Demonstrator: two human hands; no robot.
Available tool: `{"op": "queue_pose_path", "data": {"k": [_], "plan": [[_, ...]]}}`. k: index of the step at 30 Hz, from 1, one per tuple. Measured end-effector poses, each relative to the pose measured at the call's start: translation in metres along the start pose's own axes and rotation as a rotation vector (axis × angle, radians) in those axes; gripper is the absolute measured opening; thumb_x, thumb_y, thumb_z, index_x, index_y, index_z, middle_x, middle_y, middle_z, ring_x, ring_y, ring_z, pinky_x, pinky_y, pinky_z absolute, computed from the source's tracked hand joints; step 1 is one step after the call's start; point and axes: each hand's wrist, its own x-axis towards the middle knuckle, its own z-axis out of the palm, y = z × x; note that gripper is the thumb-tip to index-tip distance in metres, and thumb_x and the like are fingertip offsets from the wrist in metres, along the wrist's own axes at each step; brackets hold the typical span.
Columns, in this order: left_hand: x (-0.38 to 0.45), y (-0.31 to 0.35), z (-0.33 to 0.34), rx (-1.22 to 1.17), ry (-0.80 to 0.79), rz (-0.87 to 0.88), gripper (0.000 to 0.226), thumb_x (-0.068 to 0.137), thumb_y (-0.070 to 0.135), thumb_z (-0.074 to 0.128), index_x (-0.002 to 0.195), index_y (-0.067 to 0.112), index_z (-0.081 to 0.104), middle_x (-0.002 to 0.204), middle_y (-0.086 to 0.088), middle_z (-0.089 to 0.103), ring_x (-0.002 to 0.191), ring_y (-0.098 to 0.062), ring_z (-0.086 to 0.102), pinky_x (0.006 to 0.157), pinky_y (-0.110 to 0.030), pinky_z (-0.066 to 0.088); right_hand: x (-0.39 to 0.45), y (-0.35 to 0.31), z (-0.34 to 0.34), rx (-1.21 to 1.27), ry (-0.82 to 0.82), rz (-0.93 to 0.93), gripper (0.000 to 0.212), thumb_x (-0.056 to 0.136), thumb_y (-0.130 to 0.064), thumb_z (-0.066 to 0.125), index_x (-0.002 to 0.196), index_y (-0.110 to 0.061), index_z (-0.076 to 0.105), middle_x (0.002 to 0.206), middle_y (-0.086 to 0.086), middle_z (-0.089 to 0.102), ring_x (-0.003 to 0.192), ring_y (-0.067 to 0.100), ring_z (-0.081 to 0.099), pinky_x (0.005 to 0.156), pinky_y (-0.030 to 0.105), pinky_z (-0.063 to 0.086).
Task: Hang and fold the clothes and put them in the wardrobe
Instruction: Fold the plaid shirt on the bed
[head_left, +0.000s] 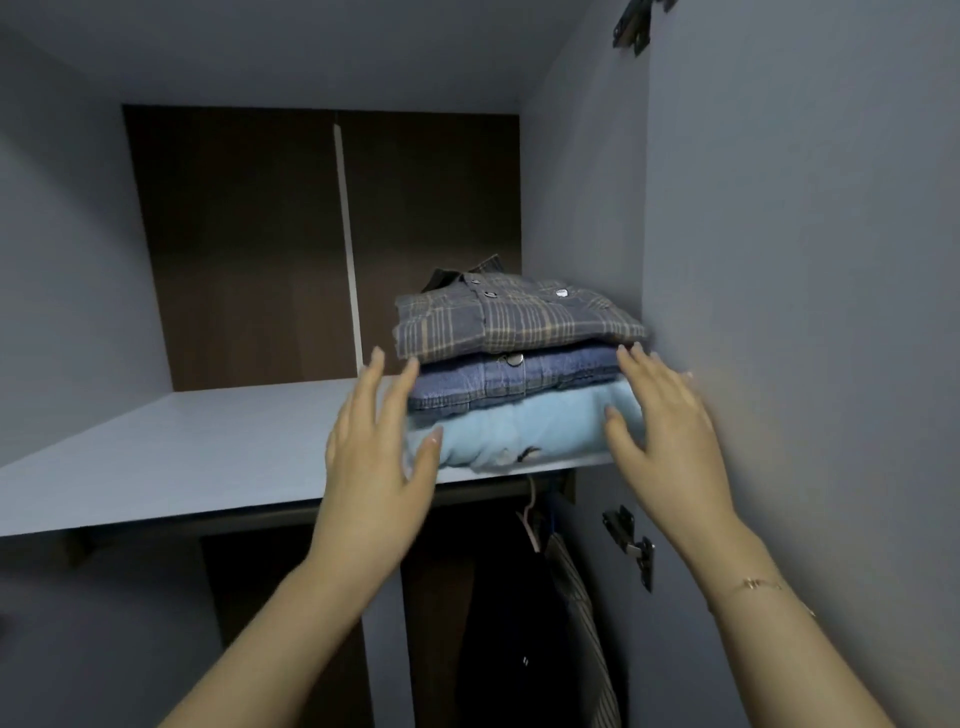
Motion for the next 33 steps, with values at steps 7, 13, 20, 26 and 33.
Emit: {"op": "queue_pose_path", "data": {"k": [7,13,20,26,33], "plan": [[-0.078,0.012,-0.003,-0.008,-0.217,0.064,0.049,0.1,0.036,0.047,0.147,0.031,0.038,0.159,0.01,0.023,0.148,-0.009,0.011,0.119,-0.034,0.011,-0.118,-0.046,-0.043,-0.119,-0.005,0.118,0.06,0.101,-0.045,0.038,0.153,-0.017,0.027,0.157,-0.01,0.022,0.148,0.005,0.013,0.123,0.033,0.004],[-0.167,0.02,-0.014,-0.109,-0.414,0.331,0.047,0.101,0.032,0.045,0.147,0.027,0.039,0.16,0.002,0.024,0.149,-0.015,0.01,0.12,-0.04,0.011,-0.25,-0.101,-0.084,-0.217,-0.067,0.333,0.062,0.1,-0.043,0.037,0.155,-0.026,0.015,0.161,-0.015,0.008,0.146,-0.005,0.001,0.119,0.015,0.001],[-0.287,0.072,-0.018,-0.191,-0.669,0.614,0.061,0.097,0.042,0.038,0.154,0.025,0.024,0.163,-0.006,0.009,0.151,-0.025,0.005,0.12,-0.051,0.015,-0.412,-0.16,-0.157,-0.625,-0.125,0.688,0.066,0.099,-0.054,0.025,0.156,-0.029,0.004,0.162,-0.015,-0.008,0.148,0.002,-0.012,0.122,0.03,-0.006],[-0.399,0.169,-0.044,-0.405,-0.854,0.859,0.061,0.1,0.045,0.031,0.155,0.031,0.007,0.164,-0.003,-0.005,0.15,-0.022,-0.008,0.121,-0.048,0.002,-0.547,-0.223,-0.256,-0.839,-0.114,1.024,0.068,0.099,-0.055,0.026,0.155,-0.029,0.0,0.162,-0.012,-0.01,0.147,0.002,-0.016,0.123,0.036,-0.003],[-0.544,0.322,-0.096,-0.66,-1.023,1.105,0.062,0.098,0.04,0.045,0.154,0.029,0.019,0.163,-0.003,0.008,0.15,-0.023,0.005,0.12,-0.048,0.01,-0.699,-0.303,-0.368,-0.919,0.006,1.37,0.066,0.1,-0.052,0.028,0.155,-0.03,-0.001,0.159,-0.016,-0.015,0.146,0.001,-0.017,0.122,0.032,-0.007]]}}
